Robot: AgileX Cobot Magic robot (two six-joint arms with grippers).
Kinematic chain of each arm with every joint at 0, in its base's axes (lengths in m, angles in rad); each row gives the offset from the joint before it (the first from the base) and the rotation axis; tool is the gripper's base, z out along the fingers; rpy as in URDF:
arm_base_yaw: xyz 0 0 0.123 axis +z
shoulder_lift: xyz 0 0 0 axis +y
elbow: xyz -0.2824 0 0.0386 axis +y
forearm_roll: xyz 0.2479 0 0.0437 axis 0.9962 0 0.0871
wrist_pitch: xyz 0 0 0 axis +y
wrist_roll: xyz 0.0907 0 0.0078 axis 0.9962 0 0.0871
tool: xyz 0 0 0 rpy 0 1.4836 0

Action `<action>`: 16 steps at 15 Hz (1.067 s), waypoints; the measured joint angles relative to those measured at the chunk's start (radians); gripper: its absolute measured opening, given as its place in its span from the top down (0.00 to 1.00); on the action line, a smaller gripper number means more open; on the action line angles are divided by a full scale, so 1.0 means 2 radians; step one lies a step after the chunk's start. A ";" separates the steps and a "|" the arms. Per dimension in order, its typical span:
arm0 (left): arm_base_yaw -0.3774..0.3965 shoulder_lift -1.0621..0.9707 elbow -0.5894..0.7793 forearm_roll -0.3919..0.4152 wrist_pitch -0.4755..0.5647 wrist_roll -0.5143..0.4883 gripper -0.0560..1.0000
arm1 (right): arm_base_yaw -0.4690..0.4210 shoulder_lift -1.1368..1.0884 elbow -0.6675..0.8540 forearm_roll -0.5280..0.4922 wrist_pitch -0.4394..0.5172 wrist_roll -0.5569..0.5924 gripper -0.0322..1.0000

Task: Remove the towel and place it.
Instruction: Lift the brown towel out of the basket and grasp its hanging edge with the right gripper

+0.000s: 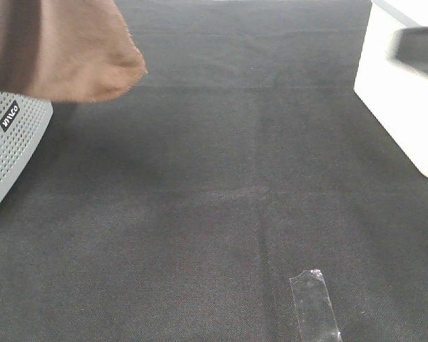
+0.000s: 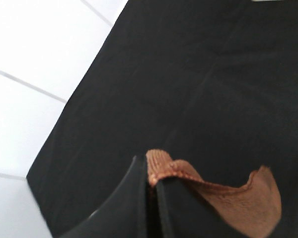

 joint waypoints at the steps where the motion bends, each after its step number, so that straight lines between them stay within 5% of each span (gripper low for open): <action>1: -0.012 0.007 0.000 0.000 -0.011 0.000 0.95 | 0.000 0.047 -0.009 0.072 0.051 -0.089 0.28; 3: -0.034 0.017 0.000 0.000 -0.038 -0.006 0.95 | 0.000 0.140 -0.046 0.172 0.164 -0.206 0.28; 6: -0.040 0.022 0.000 -0.003 -0.070 -0.049 0.95 | 0.014 0.275 -0.104 0.199 0.248 -0.250 0.28; 10: -0.040 0.022 0.000 -0.004 -0.079 -0.065 0.95 | 0.110 0.369 -0.161 0.199 0.192 -0.290 0.25; 16: -0.040 0.022 0.000 -0.015 -0.086 -0.067 0.95 | 0.168 0.470 -0.238 0.200 0.162 -0.304 0.25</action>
